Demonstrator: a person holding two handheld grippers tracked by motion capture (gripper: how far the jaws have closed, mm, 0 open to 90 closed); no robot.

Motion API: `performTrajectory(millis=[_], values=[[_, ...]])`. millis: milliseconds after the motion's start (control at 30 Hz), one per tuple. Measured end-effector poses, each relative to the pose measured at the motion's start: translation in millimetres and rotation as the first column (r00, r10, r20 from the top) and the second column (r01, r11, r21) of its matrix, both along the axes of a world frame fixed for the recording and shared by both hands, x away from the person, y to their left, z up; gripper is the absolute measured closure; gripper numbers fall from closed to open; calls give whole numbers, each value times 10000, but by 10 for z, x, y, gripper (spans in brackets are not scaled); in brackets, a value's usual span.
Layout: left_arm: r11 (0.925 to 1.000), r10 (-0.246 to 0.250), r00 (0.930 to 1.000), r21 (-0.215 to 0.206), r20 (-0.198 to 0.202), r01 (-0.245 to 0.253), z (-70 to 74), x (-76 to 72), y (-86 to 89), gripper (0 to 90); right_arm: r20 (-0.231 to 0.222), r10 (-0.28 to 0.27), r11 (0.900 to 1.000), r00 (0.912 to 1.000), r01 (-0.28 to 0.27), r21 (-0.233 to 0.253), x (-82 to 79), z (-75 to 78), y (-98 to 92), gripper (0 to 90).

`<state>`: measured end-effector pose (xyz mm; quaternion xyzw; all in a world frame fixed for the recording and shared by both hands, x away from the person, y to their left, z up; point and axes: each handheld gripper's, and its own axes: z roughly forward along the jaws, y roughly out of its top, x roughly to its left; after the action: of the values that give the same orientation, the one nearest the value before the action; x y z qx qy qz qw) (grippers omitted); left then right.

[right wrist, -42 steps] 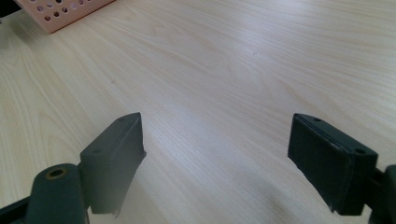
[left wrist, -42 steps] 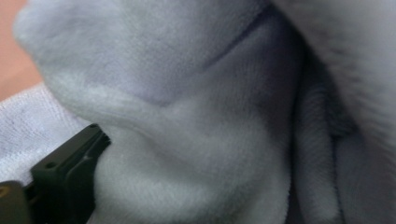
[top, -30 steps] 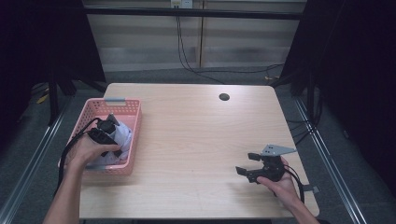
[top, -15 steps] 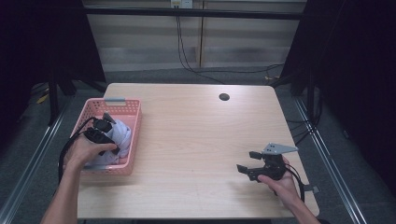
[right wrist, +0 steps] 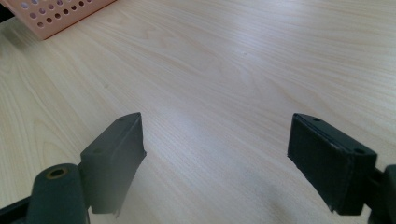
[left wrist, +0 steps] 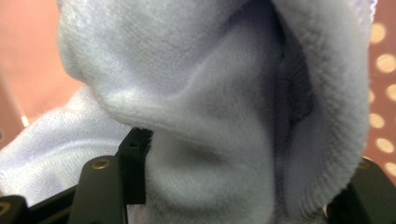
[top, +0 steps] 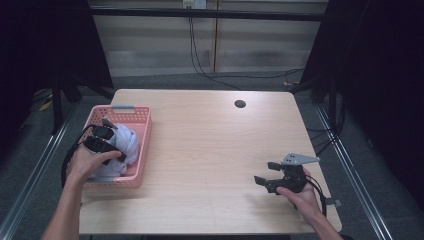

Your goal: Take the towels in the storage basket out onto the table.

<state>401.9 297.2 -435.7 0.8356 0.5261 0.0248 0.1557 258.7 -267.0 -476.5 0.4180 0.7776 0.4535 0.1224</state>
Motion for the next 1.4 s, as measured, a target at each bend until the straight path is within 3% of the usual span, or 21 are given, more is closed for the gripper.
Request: performTrajectory(millis=[233, 433, 567, 633, 733, 800, 1100, 1233, 1400], values=[[9986, 369, 9982, -400, 475, -350, 125, -63, 61, 364, 7, -19, 10000, 10000, 19, 3, 1, -1, 8, 185], [9968, 327, 9967, -749, 741, -271, 215, -109, 85, 363, -12, 42, 10000, 10000, -42, 48, -2, -4, 21, 185], [9983, 190, 9952, -569, 965, -135, 335, -128, 60, 361, -72, 33, 10000, 10000, -33, 28, 2, -7, 22, 185], [9983, 86, 9958, -583, 912, -33, 393, -122, 54, 361, -60, 48, 10000, 10000, -47, 34, 0, -5, 22, 185], [9995, -118, 9968, -273, 793, 140, 470, -109, 37, 361, -84, 50, 10000, 10000, -50, 42, 1, -8, 27, 185], [9993, -40, 9969, -360, 781, 68, 513, -110, 33, 361, -83, 61, 10000, 9999, -61, 41, -3, -6, 29, 185], [9994, -351, 9941, 96, 1029, 343, 659, -93, -22, 361, -113, 103, 9999, 9999, -103, 40, 2, -9, 28, 185], [9988, -468, 9929, 196, 1093, 449, 731, -65, -57, 360, -130, 126, 9999, 9998, -126, 51, 4, -10, 30, 185], [9978, -666, 9926, 32, 1016, 666, 820, -30, -124, 360, -139, 136, 9999, 9998, -135, 54, 3, -10, 31, 184]])
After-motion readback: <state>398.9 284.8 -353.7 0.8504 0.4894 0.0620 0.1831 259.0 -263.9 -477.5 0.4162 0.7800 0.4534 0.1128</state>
